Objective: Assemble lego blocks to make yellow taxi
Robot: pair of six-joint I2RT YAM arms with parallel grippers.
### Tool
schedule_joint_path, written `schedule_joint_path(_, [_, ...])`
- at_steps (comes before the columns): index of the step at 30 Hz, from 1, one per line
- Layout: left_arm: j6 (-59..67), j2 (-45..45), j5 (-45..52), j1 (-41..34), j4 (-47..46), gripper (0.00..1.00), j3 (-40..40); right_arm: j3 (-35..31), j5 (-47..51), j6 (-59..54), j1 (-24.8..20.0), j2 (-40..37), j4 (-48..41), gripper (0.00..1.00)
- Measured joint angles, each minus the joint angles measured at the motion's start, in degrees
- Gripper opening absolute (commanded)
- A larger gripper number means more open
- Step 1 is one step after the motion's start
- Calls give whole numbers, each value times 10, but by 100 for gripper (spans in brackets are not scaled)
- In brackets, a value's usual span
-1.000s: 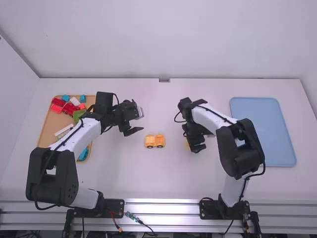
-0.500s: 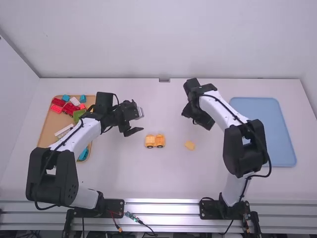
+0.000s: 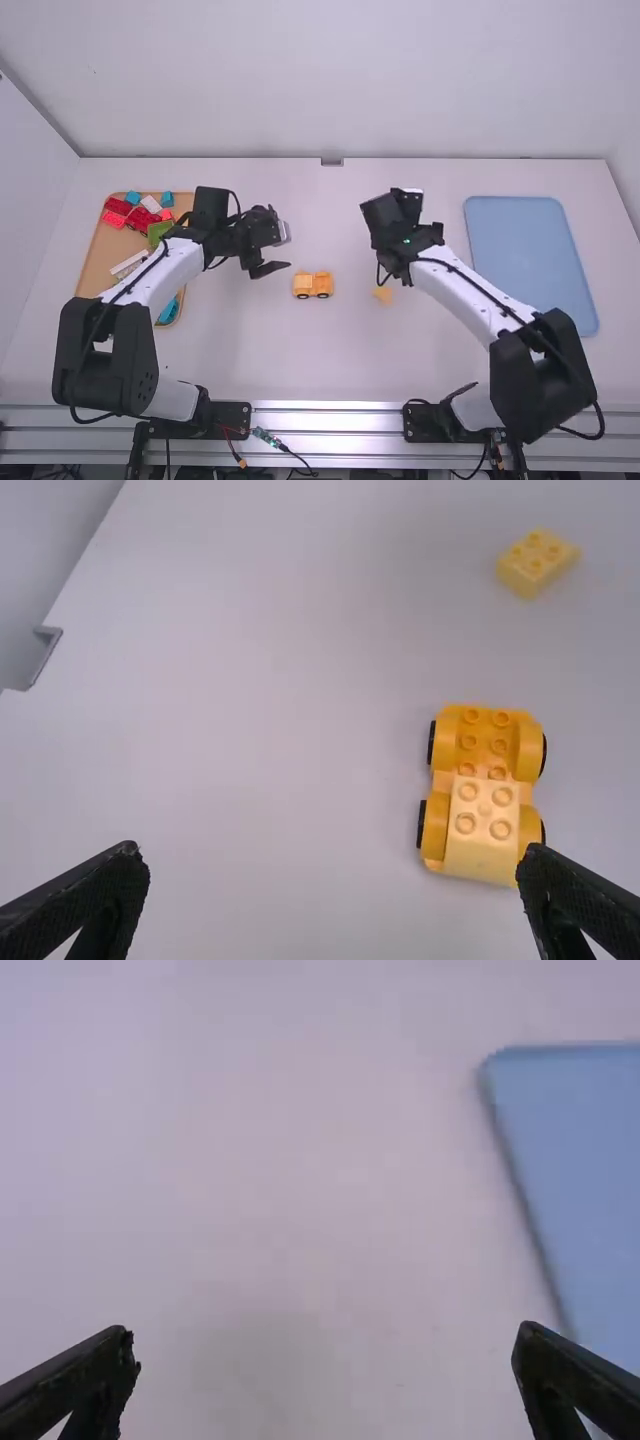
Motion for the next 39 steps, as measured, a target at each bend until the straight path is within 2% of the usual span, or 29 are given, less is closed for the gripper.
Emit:
schedule_joint_path(4, [4,0,2,0,20,99,0,-49,2,-53,-22,-37,28,99])
schedule_joint_path(7, [6,0,2,0,32,99,0,-68,-59,-140,-28,-42,72,99])
schedule_joint_path(11, [4,0,2,0,31,99,0,-120,-306,-365,-91,-42,151,99])
schedule_joint_path(15, [15,0,16,0,21,99,0,-192,-477,-478,-142,-43,225,99])
schedule_joint_path(17, [26,0,25,0,21,99,-3,-223,-518,-503,-154,-45,257,99])
schedule_joint_path(18, [48,0,46,0,30,99,-12,-259,-556,-521,-163,-51,294,99])
schedule_joint_path(25, [89,0,111,-1,92,99,-81,-374,-616,-543,-152,-57,442,99])
schedule_joint_path(28, [90,0,124,-1,106,99,-96,-405,-627,-549,-153,-57,478,99])
schedule_joint_path(33, [90,9,154,-1,131,99,-100,-438,-655,-581,-188,-57,501,99])
schedule_joint_path(39, [90,55,183,-1,134,99,-99,-446,-705,-639,-238,-57,507,99])
